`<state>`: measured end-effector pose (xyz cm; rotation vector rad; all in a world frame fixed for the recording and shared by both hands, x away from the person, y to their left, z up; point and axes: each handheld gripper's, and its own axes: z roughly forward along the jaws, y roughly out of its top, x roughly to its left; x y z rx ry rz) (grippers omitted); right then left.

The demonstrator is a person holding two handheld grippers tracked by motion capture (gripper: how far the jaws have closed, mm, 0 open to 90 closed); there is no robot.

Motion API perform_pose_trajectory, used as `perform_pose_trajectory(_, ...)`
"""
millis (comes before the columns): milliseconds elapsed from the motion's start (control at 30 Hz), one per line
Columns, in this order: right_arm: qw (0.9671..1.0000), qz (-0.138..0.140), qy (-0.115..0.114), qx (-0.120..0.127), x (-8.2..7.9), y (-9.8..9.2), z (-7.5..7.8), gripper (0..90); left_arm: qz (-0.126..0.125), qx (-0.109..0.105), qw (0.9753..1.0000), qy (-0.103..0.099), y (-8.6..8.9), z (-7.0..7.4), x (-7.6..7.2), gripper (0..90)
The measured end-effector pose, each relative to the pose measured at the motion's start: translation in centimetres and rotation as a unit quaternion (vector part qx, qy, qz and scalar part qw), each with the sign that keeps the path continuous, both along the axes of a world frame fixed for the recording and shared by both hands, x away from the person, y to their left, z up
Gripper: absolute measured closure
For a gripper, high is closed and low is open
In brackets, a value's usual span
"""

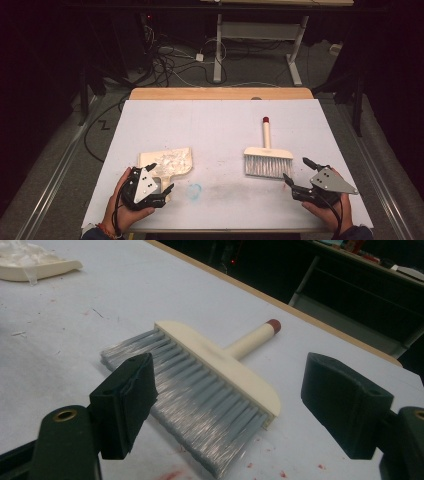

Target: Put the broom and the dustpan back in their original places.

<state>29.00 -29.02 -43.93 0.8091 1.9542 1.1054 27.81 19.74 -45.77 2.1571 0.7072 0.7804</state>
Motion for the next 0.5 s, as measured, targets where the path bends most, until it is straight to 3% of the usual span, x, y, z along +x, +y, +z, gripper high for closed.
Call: perform_pose_trajectory(500, 1.0000, -0.002, 0.005, -0.002, 0.12, -0.15, -0.24, 23.2, -0.008, 0.006, 0.9999, 0.009, -0.51, -0.17, 0.39, 17.2)
